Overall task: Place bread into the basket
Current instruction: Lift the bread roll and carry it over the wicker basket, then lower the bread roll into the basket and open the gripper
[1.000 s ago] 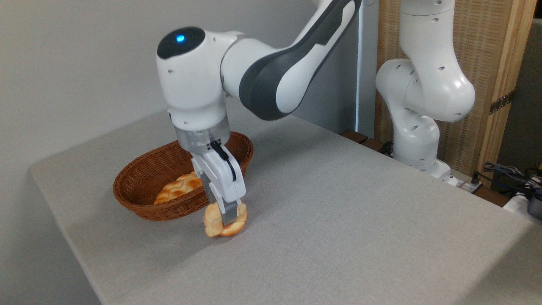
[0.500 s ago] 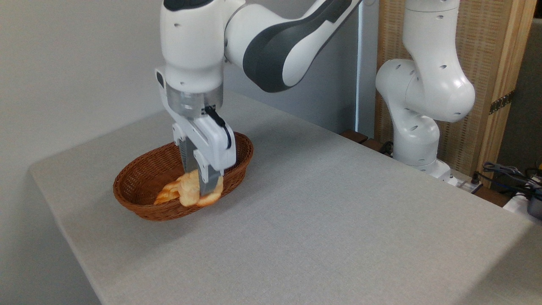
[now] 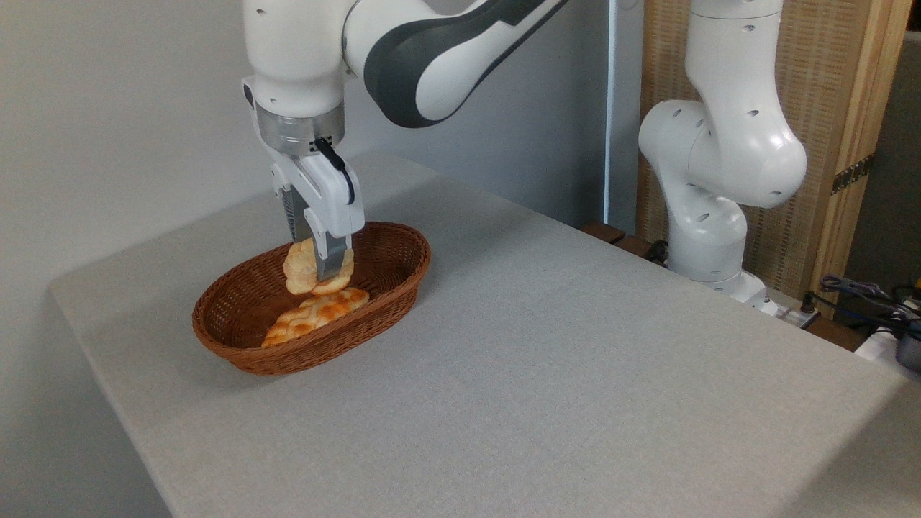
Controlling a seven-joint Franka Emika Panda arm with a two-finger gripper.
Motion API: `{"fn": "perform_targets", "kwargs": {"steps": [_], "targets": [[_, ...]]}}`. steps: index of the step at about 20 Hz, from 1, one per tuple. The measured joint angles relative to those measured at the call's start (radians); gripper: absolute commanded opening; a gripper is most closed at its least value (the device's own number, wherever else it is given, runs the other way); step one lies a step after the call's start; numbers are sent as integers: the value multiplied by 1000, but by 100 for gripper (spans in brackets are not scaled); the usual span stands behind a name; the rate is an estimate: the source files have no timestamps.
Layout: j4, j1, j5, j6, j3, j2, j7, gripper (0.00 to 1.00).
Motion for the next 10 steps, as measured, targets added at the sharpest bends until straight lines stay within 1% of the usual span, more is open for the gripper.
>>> {"fn": "perform_targets", "kwargs": {"steps": [10], "targets": [[-1,2,0,0,-5,8,-8,100]]}}
